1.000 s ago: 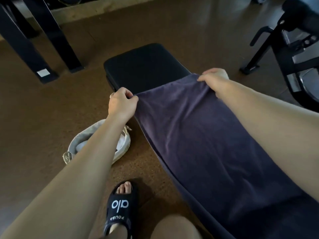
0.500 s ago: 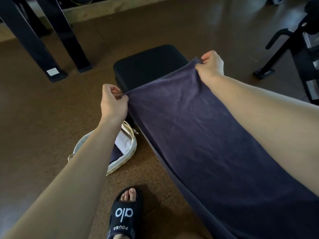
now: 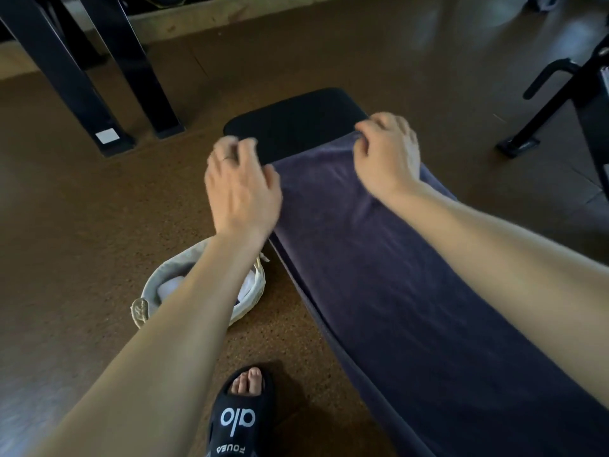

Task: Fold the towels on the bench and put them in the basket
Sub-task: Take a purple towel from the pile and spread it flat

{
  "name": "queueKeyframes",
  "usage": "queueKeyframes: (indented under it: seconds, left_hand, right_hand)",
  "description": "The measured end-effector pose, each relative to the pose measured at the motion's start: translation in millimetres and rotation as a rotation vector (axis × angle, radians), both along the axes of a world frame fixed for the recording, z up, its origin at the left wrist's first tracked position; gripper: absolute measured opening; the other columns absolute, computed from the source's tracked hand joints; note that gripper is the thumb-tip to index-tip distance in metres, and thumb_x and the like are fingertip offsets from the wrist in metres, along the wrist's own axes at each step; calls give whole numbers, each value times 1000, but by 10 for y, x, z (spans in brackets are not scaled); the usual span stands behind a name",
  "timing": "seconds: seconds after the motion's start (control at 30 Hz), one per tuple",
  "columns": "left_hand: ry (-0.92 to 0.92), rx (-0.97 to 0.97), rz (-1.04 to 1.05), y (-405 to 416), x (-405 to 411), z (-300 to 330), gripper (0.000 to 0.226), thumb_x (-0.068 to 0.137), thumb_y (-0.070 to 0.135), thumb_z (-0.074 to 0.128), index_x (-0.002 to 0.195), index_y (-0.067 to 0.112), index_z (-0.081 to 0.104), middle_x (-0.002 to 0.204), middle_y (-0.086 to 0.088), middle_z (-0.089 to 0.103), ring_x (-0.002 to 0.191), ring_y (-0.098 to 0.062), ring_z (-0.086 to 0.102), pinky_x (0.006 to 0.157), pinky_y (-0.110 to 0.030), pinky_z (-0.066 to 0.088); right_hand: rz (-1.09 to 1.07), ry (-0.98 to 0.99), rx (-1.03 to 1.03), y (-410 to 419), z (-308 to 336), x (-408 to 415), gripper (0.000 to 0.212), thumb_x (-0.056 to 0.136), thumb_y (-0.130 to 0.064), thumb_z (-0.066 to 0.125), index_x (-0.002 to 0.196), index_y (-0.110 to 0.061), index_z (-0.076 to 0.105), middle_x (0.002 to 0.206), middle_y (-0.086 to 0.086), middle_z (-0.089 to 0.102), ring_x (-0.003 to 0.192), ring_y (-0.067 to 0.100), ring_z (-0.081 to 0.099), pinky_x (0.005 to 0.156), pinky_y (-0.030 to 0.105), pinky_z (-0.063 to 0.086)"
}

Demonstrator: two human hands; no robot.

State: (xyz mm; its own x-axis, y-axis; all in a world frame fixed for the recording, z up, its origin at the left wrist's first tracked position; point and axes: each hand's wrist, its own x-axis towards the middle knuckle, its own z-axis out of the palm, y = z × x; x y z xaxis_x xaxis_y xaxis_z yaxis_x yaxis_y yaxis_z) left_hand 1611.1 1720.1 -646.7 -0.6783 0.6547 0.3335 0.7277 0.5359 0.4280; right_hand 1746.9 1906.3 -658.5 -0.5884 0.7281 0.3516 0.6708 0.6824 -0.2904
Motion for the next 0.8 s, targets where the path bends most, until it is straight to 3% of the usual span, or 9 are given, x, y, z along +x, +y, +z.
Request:
queueKeyframes:
  seconds: [0.07,0.13,0.23,0.4,0.5,0.6,0.7,0.8]
  left_hand:
    - [91,-83,-222,82,162,15,51,102,27,46,152,17,40,160,-13,33,148,-32,30,122,-46,26]
    - [21,-226,-324,135,305,-60,55,106,33,36,159,20,30,168,-9,20,156,-28,15,126,-45,13]
    - [-53,-368,-258,123,334,-223,62,107,46,24,164,25,13,172,-4,3,158,-22,-3,127,-41,-3]
    - [-120,-338,-191,96,258,-254,66,105,53,26,164,27,12,172,-1,0,157,-23,-9,127,-42,-5]
    - [-200,-268,-191,81,269,-291,66,104,54,31,163,27,16,172,3,2,157,-20,-11,128,-45,0]
    - [-250,-217,-190,77,258,-322,66,104,53,34,163,27,19,172,5,3,157,-19,-12,128,-46,4]
    - [-255,-205,-192,77,257,-331,66,104,53,35,163,27,19,172,5,4,157,-19,-12,128,-45,4]
    - [-267,-235,-192,62,273,-283,67,105,53,34,163,26,17,172,5,0,156,-19,-14,127,-45,3]
  right_hand:
    - [130,-67,29,-235,-66,-26,47,100,-32,37,138,-15,61,140,10,59,131,32,53,112,46,38]
    - [173,-217,-34,-366,-110,-49,54,104,-38,29,151,-18,47,156,12,45,146,31,39,121,48,29]
    - [187,-356,-140,-260,-89,-46,56,109,-47,23,162,-30,20,170,7,16,157,28,13,126,48,12]
    - [123,-428,-258,165,16,-32,59,106,-58,16,162,-40,10,172,-3,3,158,22,1,127,45,6]
    - [-59,-399,-401,269,82,-47,61,105,-61,17,162,-42,7,172,3,7,156,33,15,121,51,25]
    - [-109,-368,-401,241,89,54,63,105,-62,19,162,-40,6,165,10,25,143,38,38,108,51,40]
    - [-110,-363,-484,295,95,277,64,102,-67,17,160,-46,4,163,9,33,137,40,46,106,51,42]
    - [-225,-361,-618,330,129,515,67,101,-70,15,162,-42,6,161,14,37,140,43,44,113,54,38]
